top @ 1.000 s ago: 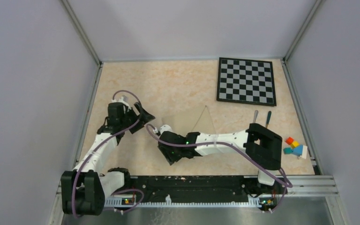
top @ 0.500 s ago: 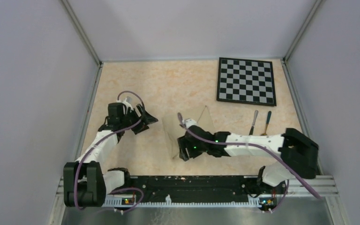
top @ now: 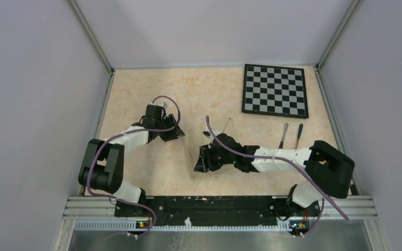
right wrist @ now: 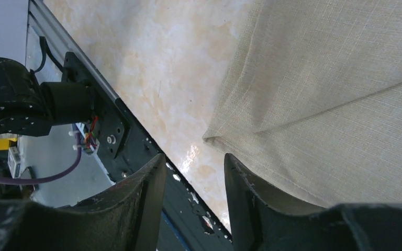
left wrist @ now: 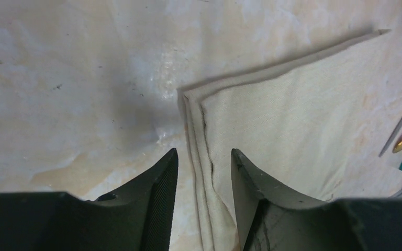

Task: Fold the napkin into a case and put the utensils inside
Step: Smooth out the upper triangle-folded napkin at the center of the board.

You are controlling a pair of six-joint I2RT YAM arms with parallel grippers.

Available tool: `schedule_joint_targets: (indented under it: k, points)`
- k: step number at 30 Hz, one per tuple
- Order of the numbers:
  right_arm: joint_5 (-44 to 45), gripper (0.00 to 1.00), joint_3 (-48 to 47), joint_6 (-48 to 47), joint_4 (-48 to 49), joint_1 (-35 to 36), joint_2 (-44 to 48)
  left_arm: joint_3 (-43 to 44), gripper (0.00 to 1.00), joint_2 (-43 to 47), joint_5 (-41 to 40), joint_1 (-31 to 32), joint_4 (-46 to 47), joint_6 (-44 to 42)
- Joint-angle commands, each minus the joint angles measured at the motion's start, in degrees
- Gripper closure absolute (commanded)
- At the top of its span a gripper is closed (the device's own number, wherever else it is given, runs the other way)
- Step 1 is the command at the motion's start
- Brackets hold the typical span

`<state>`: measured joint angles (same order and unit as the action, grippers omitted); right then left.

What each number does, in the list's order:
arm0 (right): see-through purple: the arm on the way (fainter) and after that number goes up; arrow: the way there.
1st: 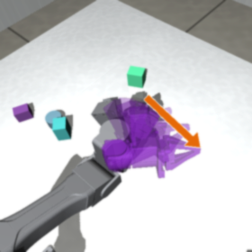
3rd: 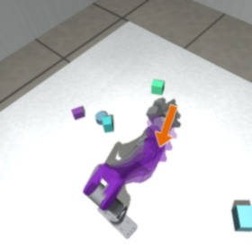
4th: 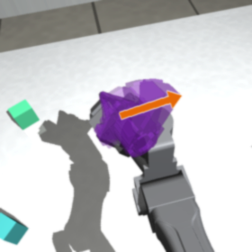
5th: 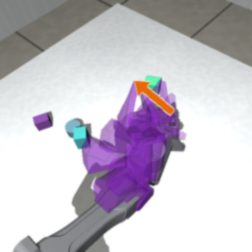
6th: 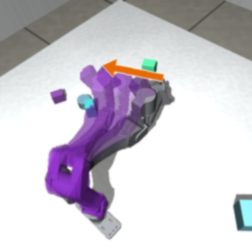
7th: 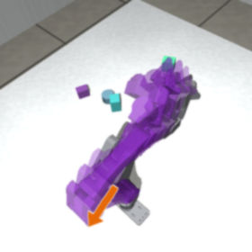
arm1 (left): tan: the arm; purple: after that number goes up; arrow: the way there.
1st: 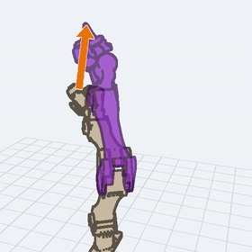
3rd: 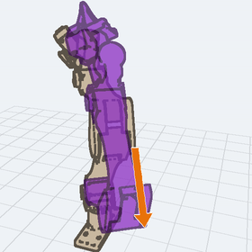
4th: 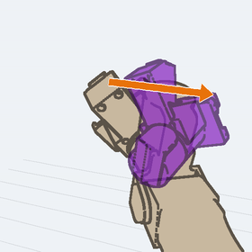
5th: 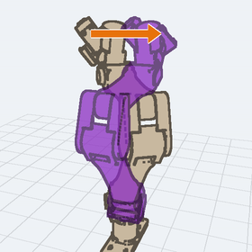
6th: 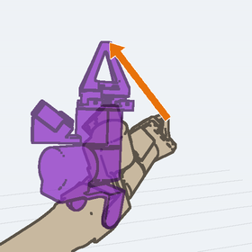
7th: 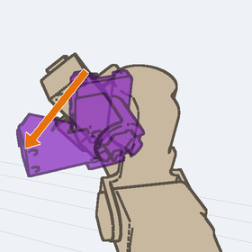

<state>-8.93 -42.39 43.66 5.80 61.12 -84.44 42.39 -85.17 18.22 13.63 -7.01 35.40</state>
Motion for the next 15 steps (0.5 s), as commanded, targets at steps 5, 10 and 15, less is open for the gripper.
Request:
schedule_joint_targets:
  k: [5,10,15]
  points:
    - [-2.79,0.49,-5.01,-1.15,4.61,0.59,-7.11,3.6,0.47,-6.92,-3.05,1.99,3.05,-3.21]
    - [-2.4,0.51,-7.57,-2.45,3.98,2.16,-10.63,3.82,0.53,-10.58,-5.75,2.63,2.4,-2.35]
    - [-3.04,0.56,-7.2,-2.11,5.7,2.9,-12.67,3.85,0.62,-12.45,-7.96,2.59,1.44,-1.12]
